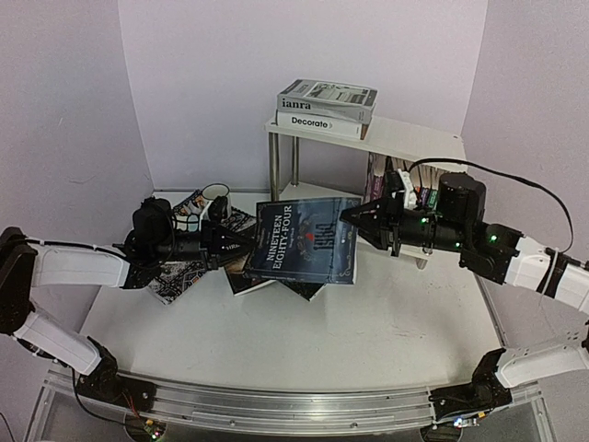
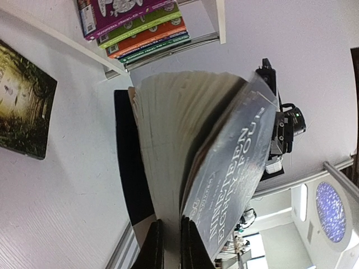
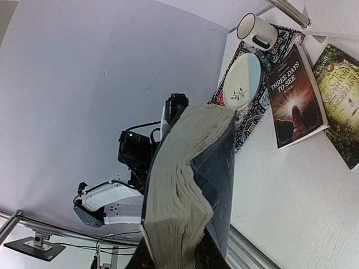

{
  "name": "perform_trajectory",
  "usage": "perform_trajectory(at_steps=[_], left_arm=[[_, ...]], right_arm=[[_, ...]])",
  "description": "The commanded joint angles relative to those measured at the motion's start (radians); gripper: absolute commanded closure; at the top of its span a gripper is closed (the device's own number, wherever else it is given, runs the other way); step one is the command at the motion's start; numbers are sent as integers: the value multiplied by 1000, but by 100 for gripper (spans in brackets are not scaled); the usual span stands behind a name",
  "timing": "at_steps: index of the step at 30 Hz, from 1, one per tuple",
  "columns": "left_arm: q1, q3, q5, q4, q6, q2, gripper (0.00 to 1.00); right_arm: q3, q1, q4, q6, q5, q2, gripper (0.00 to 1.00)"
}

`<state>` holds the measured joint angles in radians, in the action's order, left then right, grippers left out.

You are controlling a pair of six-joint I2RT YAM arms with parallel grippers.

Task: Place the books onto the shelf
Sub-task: Pass from the right arm to the left

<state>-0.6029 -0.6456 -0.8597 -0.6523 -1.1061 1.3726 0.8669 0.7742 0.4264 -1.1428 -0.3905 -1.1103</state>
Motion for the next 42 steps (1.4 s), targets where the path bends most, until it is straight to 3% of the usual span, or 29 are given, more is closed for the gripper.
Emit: perform_trajectory(at_steps=[1,2,4,9,14,23,42], left_arm=[[-24,-12,-56,-101,-3,-67,100],[-24,-10,-55,-101,-3,-69,100],[-24,-6,-57,-100,0,-68,90],[-23,28,-52,-101,21,-36,28],[-20,45,-22,-101,43,-1,3],[-21,1,-55,-100,52,1,0],[-26,-106,-84,-103,41,13,0]], right_arm=[[35,6,-30,101,60,23,83],[29,5,-38,108,68,24,85],[7,5,-38,109,77,26,89],[19,5,-17,105,93,47,93],[72,5,-43,128,103,66,93],[142,5,-35,102,35,21,94],[229,5,187,-82,-66,-65,95]])
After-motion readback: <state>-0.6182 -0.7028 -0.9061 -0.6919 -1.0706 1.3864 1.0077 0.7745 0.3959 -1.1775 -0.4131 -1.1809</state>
